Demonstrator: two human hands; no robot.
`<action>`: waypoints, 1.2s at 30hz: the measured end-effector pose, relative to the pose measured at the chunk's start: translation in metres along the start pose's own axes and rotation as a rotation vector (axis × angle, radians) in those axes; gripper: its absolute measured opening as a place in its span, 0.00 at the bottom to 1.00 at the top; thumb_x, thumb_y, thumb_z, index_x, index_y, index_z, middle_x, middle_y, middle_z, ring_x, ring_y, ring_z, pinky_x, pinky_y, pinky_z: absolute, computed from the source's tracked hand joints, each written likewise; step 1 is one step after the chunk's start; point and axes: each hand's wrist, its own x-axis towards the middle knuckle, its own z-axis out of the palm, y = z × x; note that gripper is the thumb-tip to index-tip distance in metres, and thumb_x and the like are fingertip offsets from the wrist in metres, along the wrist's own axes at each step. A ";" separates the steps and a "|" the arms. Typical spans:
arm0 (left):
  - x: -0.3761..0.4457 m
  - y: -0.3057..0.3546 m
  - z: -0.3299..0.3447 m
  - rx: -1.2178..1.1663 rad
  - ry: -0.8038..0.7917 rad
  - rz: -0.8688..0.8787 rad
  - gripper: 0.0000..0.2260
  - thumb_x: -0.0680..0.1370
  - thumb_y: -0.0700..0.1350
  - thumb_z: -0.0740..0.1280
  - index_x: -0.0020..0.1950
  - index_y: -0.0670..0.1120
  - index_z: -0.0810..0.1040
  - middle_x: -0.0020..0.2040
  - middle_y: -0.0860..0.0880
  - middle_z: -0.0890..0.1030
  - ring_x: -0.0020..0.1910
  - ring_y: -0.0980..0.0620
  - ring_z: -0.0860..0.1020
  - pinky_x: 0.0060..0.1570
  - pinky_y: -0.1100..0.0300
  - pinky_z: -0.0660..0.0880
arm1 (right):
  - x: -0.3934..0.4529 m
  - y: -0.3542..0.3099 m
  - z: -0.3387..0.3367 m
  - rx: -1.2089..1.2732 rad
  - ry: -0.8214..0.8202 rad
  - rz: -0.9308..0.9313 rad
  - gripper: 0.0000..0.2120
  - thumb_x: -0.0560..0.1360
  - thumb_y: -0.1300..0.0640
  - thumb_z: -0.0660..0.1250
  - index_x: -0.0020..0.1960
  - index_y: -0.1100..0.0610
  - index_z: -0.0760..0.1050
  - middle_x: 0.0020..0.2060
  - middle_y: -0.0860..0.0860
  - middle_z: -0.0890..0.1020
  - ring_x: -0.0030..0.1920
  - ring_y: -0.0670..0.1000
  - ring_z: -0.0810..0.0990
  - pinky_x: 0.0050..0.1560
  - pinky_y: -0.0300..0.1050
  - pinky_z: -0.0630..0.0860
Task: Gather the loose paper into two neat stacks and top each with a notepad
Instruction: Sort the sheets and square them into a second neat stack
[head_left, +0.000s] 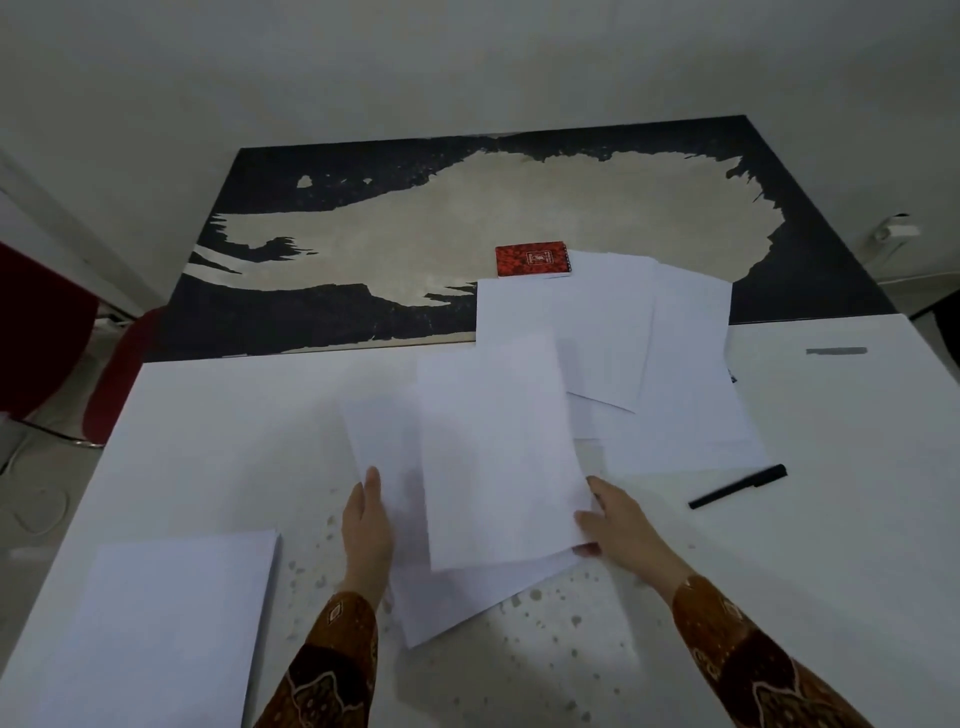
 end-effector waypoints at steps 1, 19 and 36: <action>-0.002 0.002 0.001 -0.003 -0.005 0.022 0.25 0.81 0.57 0.56 0.72 0.42 0.67 0.71 0.45 0.69 0.71 0.44 0.66 0.71 0.51 0.59 | -0.003 0.001 0.002 -0.026 -0.021 -0.010 0.12 0.78 0.66 0.58 0.58 0.54 0.72 0.51 0.49 0.77 0.47 0.49 0.79 0.38 0.45 0.82; 0.006 -0.016 0.004 0.174 0.040 0.103 0.16 0.79 0.42 0.62 0.67 0.44 0.72 0.63 0.45 0.77 0.61 0.42 0.75 0.61 0.48 0.71 | 0.149 -0.084 -0.085 0.445 0.459 0.207 0.34 0.69 0.54 0.73 0.70 0.62 0.63 0.55 0.58 0.77 0.50 0.56 0.78 0.45 0.49 0.77; 0.001 -0.010 -0.005 0.101 -0.064 0.041 0.16 0.82 0.42 0.55 0.69 0.44 0.71 0.62 0.44 0.77 0.59 0.43 0.75 0.61 0.45 0.74 | 0.033 -0.032 -0.019 0.312 0.021 0.154 0.16 0.75 0.65 0.67 0.63 0.61 0.73 0.57 0.58 0.79 0.44 0.53 0.80 0.32 0.39 0.79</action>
